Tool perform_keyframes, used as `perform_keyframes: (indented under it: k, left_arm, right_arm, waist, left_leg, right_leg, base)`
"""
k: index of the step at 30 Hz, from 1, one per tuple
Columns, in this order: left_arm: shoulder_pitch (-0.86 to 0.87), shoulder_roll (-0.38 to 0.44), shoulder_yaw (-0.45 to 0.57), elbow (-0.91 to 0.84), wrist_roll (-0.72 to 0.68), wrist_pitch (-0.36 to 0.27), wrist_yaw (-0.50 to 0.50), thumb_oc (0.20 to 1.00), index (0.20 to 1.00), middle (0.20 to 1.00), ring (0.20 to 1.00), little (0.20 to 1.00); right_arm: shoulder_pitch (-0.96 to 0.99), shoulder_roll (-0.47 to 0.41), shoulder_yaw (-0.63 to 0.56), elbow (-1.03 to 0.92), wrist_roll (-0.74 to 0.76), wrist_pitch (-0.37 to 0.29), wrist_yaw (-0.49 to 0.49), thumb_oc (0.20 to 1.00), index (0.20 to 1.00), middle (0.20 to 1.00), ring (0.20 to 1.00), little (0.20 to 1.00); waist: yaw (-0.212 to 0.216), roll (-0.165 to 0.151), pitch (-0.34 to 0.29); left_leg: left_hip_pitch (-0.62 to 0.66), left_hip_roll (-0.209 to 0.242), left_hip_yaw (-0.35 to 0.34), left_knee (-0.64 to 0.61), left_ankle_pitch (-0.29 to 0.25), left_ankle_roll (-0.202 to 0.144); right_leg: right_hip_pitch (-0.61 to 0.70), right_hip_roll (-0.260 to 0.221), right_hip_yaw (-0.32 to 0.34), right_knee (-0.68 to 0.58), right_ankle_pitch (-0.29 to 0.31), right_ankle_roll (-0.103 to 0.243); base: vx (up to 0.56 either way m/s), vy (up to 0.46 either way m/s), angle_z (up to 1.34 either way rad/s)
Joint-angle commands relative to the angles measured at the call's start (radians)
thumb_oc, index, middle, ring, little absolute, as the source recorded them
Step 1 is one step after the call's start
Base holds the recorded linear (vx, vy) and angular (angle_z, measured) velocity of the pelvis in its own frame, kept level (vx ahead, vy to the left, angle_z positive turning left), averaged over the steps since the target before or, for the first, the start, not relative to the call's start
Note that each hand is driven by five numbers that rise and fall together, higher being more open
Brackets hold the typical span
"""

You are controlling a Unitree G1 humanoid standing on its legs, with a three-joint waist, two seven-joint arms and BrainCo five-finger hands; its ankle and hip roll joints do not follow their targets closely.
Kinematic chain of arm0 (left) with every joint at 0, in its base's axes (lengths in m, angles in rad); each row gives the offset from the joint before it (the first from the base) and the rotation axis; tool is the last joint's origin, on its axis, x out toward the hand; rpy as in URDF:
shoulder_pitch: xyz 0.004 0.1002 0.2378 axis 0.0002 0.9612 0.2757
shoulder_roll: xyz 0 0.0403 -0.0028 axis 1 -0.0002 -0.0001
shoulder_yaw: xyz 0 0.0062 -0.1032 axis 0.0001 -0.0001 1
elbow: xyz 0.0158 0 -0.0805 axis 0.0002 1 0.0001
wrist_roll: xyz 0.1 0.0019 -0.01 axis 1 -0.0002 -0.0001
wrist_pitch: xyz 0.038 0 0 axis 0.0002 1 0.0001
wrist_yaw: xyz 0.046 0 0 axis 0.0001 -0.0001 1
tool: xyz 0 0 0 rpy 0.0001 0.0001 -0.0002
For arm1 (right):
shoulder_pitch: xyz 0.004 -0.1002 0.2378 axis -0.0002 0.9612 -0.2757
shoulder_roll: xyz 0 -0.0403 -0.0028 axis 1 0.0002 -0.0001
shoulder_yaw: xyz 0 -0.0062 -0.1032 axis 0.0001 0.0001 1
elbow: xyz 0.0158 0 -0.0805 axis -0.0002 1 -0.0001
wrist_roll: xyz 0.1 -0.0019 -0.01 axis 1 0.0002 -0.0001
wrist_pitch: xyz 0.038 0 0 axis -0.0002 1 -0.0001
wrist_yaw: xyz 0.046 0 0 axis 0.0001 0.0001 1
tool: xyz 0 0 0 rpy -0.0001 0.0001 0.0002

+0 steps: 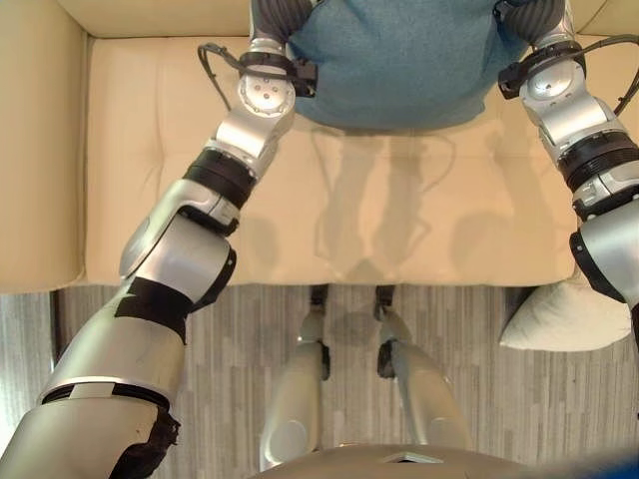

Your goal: Pick up all the scattered cushions and arrange them neatly on the sofa.

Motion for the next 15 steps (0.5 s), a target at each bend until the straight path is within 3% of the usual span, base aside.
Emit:
perform_keyframes:
  k: [1,7,15]
  left_arm:
    - [-0.203,-0.036,-0.047,0.035,0.029,-0.048,0.042,1.0,1.0,1.0,1.0,1.0]
    - [-0.294,-0.042,-0.065,0.103,0.054,-0.025,0.096,1.0,1.0,1.0,1.0,1.0]
    - [-0.346,0.047,-0.063,0.142,0.033,-0.022,0.118,1.0,1.0,1.0,1.0,1.0]
  right_arm:
    - [-0.132,0.053,0.056,0.002,-0.062,-0.011,-0.074,1.0,1.0,1.0,1.0,1.0]
    - [-0.204,0.056,0.106,0.021,-0.147,0.024,-0.158,1.0,1.0,1.0,1.0,1.0]
    - [-0.269,-0.008,0.125,0.006,-0.16,0.031,-0.248,1.0,1.0,1.0,1.0,1.0]
  waist:
    - [0.01,-0.038,-0.01]
    - [-0.001,-0.03,-0.042]
    - [-0.002,-0.018,-0.082]
  left_leg:
    - [0.022,-0.008,0.049,-0.003,-0.039,-0.053]
    - [-0.026,-0.008,0.048,-0.003,-0.036,-0.057]
    - [-0.058,-0.015,0.053,-0.003,-0.032,-0.059]
  right_leg:
    - [-0.039,-0.068,0.074,0.021,0.027,0.178]
    - [-0.079,-0.064,0.084,-0.003,0.042,0.186]
    - [-0.115,-0.066,0.09,-0.003,0.051,0.196]
  base:
    - [0.0,0.0,0.0]
    - [0.02,0.008,-0.01]
    - [0.03,0.023,-0.06]
